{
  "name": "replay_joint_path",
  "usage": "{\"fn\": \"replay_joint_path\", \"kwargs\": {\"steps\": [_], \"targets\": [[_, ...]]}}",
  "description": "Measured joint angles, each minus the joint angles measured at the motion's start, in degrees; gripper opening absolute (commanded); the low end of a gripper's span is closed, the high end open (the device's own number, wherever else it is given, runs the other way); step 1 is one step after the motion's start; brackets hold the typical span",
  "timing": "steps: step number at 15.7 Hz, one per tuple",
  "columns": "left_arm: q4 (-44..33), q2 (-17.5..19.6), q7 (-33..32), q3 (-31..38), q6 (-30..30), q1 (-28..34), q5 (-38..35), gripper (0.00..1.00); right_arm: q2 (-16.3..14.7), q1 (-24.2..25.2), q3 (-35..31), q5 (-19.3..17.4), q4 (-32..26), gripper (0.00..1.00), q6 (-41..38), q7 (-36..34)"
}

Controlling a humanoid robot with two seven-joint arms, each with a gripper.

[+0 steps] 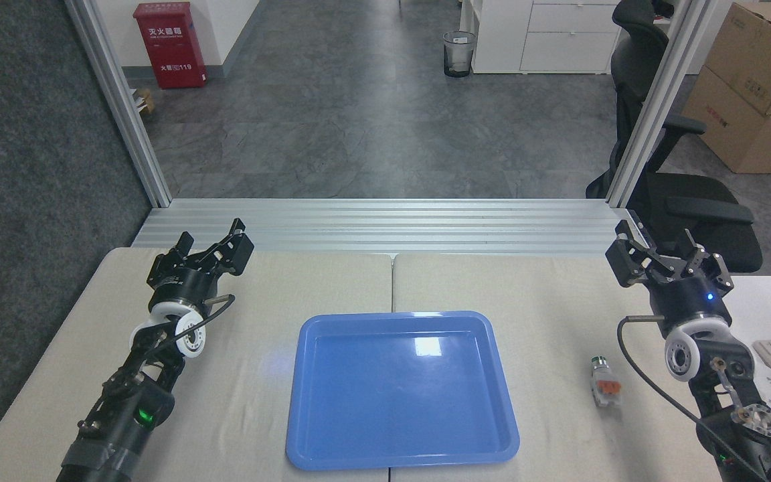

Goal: Pick up switch part and place in tray
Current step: 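Lower the right gripper onto the white-and-orange switch part and grasp it, then carry the switch part with the right gripper over the blue tray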

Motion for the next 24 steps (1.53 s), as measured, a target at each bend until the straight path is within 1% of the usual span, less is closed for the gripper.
{"fn": "replay_joint_path", "kwargs": {"steps": [5, 8, 11, 14, 16, 17, 19, 20, 21, 22, 24], "targets": [[0.0, 0.0, 0.0, 0.0, 0.0, 0.0, 0.0, 1.0, 1.9, 7.8, 0.0, 0.5, -1.8, 0.97, 1.4, 1.1], [0.0, 0.0, 0.0, 0.0, 0.0, 0.0, 0.0, 1.0, 3.2, 11.9, 0.0, 0.7, -1.4, 0.98, 1.7, 1.2], [0.0, 0.0, 0.0, 0.0, 0.0, 0.0, 0.0, 1.0, 4.2, 13.9, 0.0, 0.9, 1.0, 0.96, 1.8, 1.2], [0.0, 0.0, 0.0, 0.0, 0.0, 0.0, 0.0, 1.0, 4.8, 14.8, 0.1, 2.9, 3.4, 0.95, 0.1, 1.2], [0.0, 0.0, 0.0, 0.0, 0.0, 0.0, 0.0, 1.0, 5.2, 15.1, 0.3, 4.2, 4.8, 0.84, -0.7, 1.2], [0.0, 0.0, 0.0, 0.0, 0.0, 0.0, 0.0, 1.0, 5.4, 15.2, 0.4, 4.6, 5.6, 0.73, -0.9, 1.2], [0.0, 0.0, 0.0, 0.0, 0.0, 0.0, 0.0, 1.0, 5.6, 15.4, 0.6, 5.3, 6.9, 0.63, -1.1, 1.2], [0.0, 0.0, 0.0, 0.0, 0.0, 0.0, 0.0, 1.0, 5.7, 15.5, 0.7, 5.6, 7.5, 0.42, -1.1, 1.3], [0.0, 0.0, 0.0, 0.0, 0.0, 0.0, 0.0, 1.0, 5.8, 15.6, 0.9, 6.1, 8.0, 0.12, -1.1, 1.4], [0.0, 0.0, 0.0, 0.0, 0.0, 0.0, 0.0, 1.0, 5.9, 15.6, 1.1, 6.5, 8.5, 0.0, -1.1, 1.4], [0.0, 0.0, 0.0, 0.0, 0.0, 0.0, 0.0, 1.0, 6.2, 15.6, 1.4, 7.1, 9.1, 0.0, 0.0, 1.2]]}}
